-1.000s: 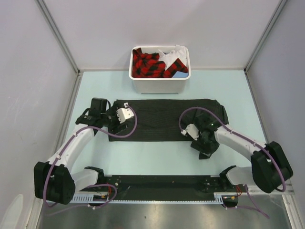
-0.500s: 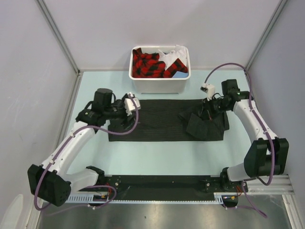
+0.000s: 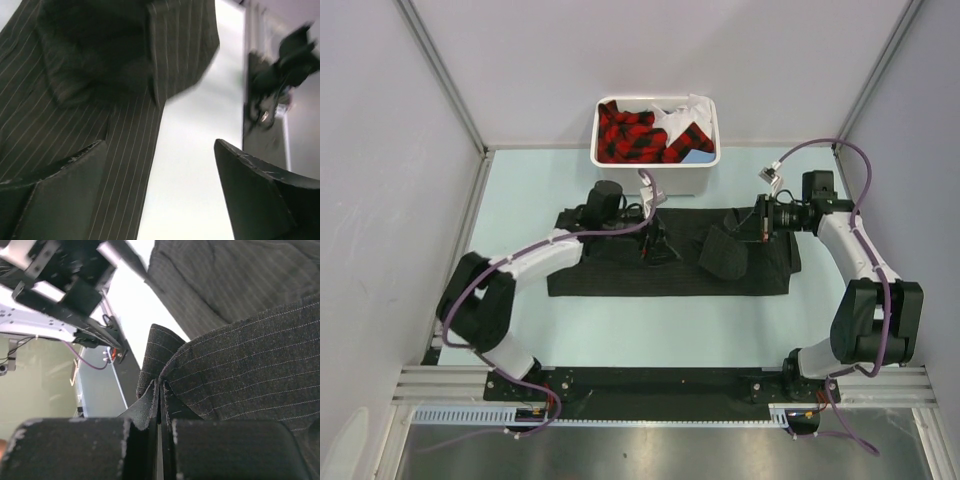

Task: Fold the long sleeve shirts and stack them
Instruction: Fold the shirt

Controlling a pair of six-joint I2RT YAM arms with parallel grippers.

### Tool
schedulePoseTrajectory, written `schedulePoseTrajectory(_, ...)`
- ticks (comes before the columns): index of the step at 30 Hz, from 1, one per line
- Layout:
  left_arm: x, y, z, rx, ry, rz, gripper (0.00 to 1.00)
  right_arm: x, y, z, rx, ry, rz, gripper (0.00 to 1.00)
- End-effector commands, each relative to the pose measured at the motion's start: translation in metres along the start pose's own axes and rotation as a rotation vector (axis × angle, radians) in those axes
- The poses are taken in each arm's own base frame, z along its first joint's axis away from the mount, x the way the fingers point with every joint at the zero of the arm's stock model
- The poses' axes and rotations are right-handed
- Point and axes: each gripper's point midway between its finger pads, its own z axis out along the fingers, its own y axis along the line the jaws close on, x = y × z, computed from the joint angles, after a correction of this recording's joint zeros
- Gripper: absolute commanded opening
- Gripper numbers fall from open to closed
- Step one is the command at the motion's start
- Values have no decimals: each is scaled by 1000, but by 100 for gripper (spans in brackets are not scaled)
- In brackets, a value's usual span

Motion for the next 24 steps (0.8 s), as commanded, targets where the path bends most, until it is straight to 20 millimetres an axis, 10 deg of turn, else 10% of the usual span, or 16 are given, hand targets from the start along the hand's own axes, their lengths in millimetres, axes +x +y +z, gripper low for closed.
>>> schedulePoseTrajectory(1, -46, -25, 29, 191, -179, -53, 99, -6, 30, -7, -87, -41, -73, 0)
schedulePoseTrajectory(17, -46, -40, 85, 382, -240, -163, 83, -4, 33, -15, -94, -52, -55, 0)
schedulePoseTrajectory(24, -75, -48, 67, 381, -255, -159, 0, -9, 23, -16, -45, -68, -67, 8)
